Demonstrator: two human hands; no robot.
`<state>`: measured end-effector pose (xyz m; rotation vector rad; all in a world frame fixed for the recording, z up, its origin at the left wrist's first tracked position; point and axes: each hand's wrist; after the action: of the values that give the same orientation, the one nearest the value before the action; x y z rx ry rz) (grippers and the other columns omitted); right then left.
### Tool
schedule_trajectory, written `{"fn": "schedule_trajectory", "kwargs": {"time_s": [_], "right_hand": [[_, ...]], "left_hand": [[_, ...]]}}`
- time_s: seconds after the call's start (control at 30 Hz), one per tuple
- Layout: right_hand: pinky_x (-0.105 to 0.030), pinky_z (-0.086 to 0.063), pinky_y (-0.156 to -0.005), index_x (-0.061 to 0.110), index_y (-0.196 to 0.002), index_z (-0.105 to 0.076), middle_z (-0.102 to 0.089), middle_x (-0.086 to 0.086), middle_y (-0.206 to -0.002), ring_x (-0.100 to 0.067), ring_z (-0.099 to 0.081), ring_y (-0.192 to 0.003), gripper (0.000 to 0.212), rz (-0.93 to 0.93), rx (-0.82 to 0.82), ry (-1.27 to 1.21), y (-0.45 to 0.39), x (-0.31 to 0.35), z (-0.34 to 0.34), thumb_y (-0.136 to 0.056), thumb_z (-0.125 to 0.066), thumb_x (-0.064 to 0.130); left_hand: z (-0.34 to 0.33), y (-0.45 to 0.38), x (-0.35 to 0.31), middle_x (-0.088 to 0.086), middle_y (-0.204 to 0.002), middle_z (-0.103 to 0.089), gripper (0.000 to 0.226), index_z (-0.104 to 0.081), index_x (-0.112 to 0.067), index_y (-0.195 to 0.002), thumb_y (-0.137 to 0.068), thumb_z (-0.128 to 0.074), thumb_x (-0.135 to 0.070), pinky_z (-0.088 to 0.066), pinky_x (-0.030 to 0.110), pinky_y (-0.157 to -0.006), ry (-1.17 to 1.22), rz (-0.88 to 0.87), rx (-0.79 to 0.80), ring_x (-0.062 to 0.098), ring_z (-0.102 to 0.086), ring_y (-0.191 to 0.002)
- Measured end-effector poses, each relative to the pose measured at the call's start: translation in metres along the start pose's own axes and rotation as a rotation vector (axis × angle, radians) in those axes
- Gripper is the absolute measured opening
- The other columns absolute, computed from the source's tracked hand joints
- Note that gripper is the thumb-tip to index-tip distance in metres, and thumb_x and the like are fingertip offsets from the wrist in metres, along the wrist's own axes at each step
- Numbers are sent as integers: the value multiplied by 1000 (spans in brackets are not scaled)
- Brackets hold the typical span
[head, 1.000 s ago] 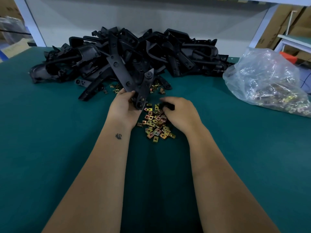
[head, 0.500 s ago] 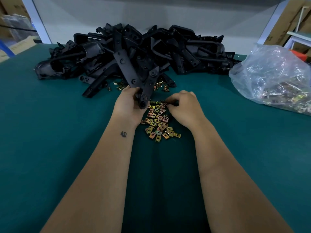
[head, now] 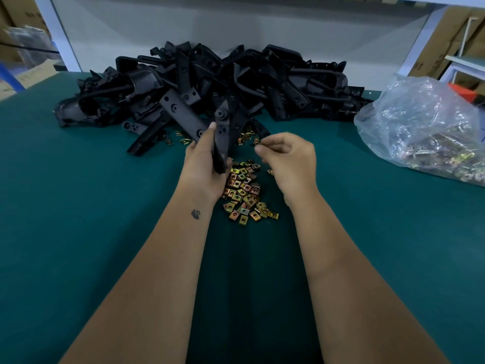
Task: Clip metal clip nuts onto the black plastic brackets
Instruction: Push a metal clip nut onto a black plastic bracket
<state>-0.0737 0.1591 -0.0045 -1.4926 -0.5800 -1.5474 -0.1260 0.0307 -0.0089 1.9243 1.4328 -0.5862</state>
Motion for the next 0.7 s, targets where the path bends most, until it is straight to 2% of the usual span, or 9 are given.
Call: {"fn": "schedule_trajectory", "kwargs": {"time_s": [0.07,0.1,0.17,0.3,0.43,0.5,0.57,0.63,0.7], "right_hand": [[-13,-50,-61,21,-82,-72,-73,5,-72,-3,-68,-64,18,-54,15,-178,2,1,-4,-82,-76,4],[-14,-52,-64,18,-85,-73,-74,3,-75,-6,-70,-68,18,-79,30,-256,2,2,-5,-84,-73,0],[-18,-55,-70,13,-92,-71,-74,-4,-86,-11,-73,-76,19,-128,60,-402,2,2,-6,-88,-66,-6],[-22,-57,-74,4,-95,-68,-74,-7,-83,-16,-74,-80,19,-186,80,-581,0,2,-7,-90,-59,-12],[-21,-57,-69,0,-91,-68,-74,-6,-74,-16,-74,-75,15,-215,82,-646,0,3,-6,-90,-59,-11],[-23,-57,-67,3,-91,-69,-74,-7,-77,-17,-73,-75,14,-218,78,-654,1,4,-6,-91,-60,-7],[-24,-56,-65,8,-92,-70,-74,-9,-82,-19,-73,-75,12,-214,80,-648,2,5,-5,-92,-62,-2],[-24,-55,-62,12,-94,-70,-72,-8,-81,-18,-71,-72,11,-205,82,-612,3,5,-6,-93,-63,3],[-23,-54,-61,11,-95,-70,-70,-7,-77,-16,-69,-68,11,-195,81,-605,3,5,-7,-93,-62,3]], "left_hand": [[-1,-1,2,-4,-89,-67,34,-51,-14,-124,-96,-64,-29,-45,19,-48,1,-8,-13,6,-55,-47],[-2,-1,2,-5,-106,-65,45,-50,-11,-135,-96,-65,-28,-47,19,-49,11,-7,-22,6,-58,-49],[-2,0,3,-6,-120,-56,53,-46,-10,-144,-97,-64,-26,-48,19,-50,19,5,-28,5,-61,-54],[-2,0,4,-1,-119,-62,53,-45,-11,-145,-97,-63,-23,-48,19,-49,3,21,-17,6,-61,-58],[-4,1,4,0,-94,-64,55,-43,-12,-147,-97,-63,-25,-46,18,-48,-30,27,-10,6,-60,-58],[-4,1,4,0,-109,-67,56,-42,-12,-147,-97,-63,-25,-46,17,-47,-37,25,-2,5,-59,-53],[-5,2,4,-4,-123,-58,57,-40,-13,-148,-98,-62,-25,-46,17,-47,-49,19,-8,4,-59,-53],[-7,3,4,1,-123,-62,56,-41,-13,-147,-98,-62,-27,-48,18,-49,-68,11,-7,5,-61,-62],[-8,5,3,3,-120,-68,54,-46,-16,-143,-96,-64,-34,-53,20,-57,-73,9,6,7,-68,-85]]}}
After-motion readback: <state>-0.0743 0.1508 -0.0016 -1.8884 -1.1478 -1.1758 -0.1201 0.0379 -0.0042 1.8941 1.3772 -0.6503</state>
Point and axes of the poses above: each hand's wrist, its own y-axis away from the middle knuckle, its own z-axis out of the back of the hand, x = y × z
